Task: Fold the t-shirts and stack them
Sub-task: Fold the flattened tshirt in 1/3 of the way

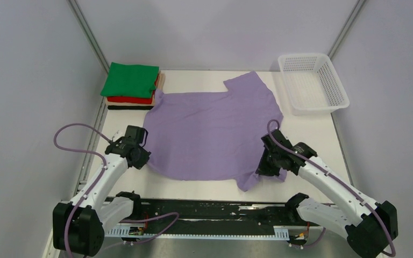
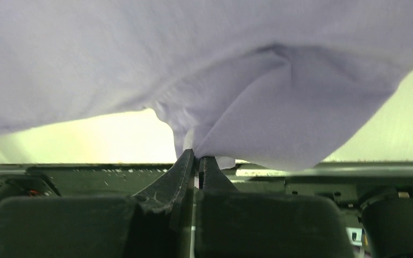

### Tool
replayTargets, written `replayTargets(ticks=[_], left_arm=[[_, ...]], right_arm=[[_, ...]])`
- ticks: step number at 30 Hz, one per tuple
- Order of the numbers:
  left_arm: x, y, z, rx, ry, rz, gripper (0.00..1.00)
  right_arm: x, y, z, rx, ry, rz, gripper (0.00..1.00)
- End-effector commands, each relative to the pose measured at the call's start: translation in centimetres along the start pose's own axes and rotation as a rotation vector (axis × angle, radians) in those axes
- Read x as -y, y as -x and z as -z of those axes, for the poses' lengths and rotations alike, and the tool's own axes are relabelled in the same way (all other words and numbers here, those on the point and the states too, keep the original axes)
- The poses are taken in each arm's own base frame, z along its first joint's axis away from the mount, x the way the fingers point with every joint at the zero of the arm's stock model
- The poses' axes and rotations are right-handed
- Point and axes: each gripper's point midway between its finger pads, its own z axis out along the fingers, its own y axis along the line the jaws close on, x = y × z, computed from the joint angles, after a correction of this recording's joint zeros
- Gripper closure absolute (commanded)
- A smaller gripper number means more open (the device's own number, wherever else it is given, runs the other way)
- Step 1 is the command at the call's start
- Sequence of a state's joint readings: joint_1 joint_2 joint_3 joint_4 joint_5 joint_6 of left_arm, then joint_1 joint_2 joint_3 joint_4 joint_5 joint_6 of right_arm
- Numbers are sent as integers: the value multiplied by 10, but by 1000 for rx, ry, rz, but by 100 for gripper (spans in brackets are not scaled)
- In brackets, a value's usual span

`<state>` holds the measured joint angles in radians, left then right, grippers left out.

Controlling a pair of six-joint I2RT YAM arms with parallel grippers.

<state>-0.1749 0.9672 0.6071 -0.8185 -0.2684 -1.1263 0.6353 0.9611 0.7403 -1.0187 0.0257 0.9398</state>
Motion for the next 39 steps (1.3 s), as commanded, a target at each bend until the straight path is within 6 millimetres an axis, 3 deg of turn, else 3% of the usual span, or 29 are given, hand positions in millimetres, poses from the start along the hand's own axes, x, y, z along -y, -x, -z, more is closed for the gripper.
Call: replayTargets(ticks=[1, 10, 22, 32, 39], left_arm=[[31, 23, 6, 51, -62, 12, 100], [60, 51, 0, 90, -69, 38, 100], [78, 75, -9, 96, -73, 78, 100], [79, 92, -13, 136, -60, 98, 100], [87, 93, -32, 122, -52, 106, 100]], right_arm=[[-27, 52, 8, 137, 106, 29, 100], [-50, 126, 22, 286, 211, 8, 100], [-57, 196, 29, 410, 275, 58, 100], [-64, 236, 18, 439, 298, 106, 100], [-70, 257, 0, 421, 300, 158, 100]])
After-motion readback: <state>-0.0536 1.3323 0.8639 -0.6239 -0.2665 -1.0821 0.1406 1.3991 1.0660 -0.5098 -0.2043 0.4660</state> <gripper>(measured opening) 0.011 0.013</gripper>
